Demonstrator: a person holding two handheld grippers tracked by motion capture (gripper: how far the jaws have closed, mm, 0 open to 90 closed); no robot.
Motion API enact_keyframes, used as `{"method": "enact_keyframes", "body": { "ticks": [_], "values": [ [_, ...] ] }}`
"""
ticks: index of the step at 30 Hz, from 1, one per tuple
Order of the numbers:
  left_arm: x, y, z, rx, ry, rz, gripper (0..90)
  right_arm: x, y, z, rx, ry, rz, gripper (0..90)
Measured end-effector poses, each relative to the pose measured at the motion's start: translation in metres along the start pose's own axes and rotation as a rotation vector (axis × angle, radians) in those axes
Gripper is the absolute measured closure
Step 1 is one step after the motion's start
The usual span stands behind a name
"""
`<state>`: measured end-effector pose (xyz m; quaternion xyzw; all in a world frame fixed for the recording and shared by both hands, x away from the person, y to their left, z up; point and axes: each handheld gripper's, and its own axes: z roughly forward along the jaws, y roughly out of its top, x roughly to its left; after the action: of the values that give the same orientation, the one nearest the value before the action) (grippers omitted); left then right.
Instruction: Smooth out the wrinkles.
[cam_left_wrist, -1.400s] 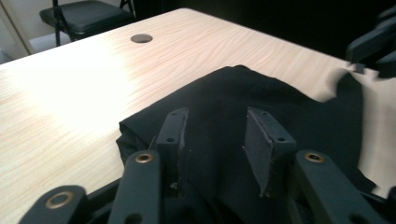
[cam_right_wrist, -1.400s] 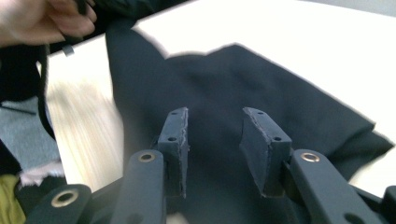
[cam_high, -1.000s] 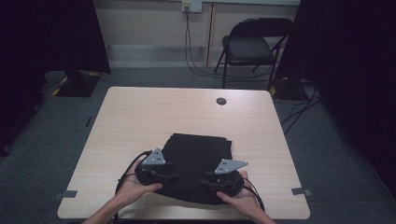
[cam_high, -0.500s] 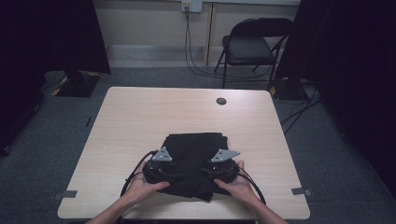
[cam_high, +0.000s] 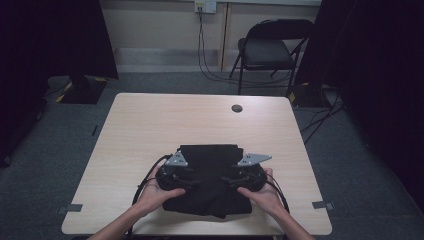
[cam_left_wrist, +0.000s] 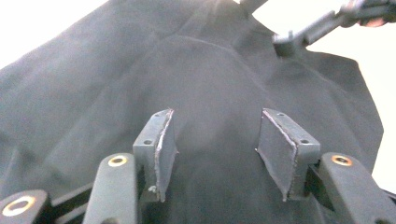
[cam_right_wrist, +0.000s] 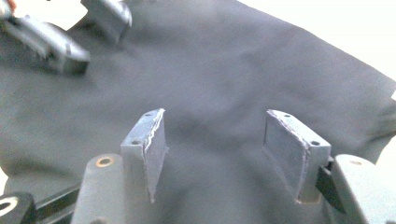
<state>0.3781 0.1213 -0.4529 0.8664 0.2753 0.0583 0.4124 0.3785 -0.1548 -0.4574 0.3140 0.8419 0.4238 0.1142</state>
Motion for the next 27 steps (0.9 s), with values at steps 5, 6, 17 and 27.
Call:
{"method": "enact_keyframes", "body": {
  "ticks": [5,6,17,27],
  "values": [
    [0.012,-0.012,0.025,0.024,0.012,-0.049,42.3,-0.023,0.022,0.013,-0.044,-0.054,0.022,34.5],
    [0.012,-0.013,0.025,0.021,0.011,-0.042,41.8,-0.026,0.027,0.018,-0.053,-0.063,0.024,33.4],
    [0.011,-0.017,0.031,0.010,0.027,-0.040,40.5,-0.036,0.067,0.079,-0.002,-0.033,-0.013,22.9],
    [0.012,-0.018,0.031,0.010,0.022,-0.037,40.5,-0.062,0.058,0.113,0.053,-0.042,0.045,19.3]
  ]
}}
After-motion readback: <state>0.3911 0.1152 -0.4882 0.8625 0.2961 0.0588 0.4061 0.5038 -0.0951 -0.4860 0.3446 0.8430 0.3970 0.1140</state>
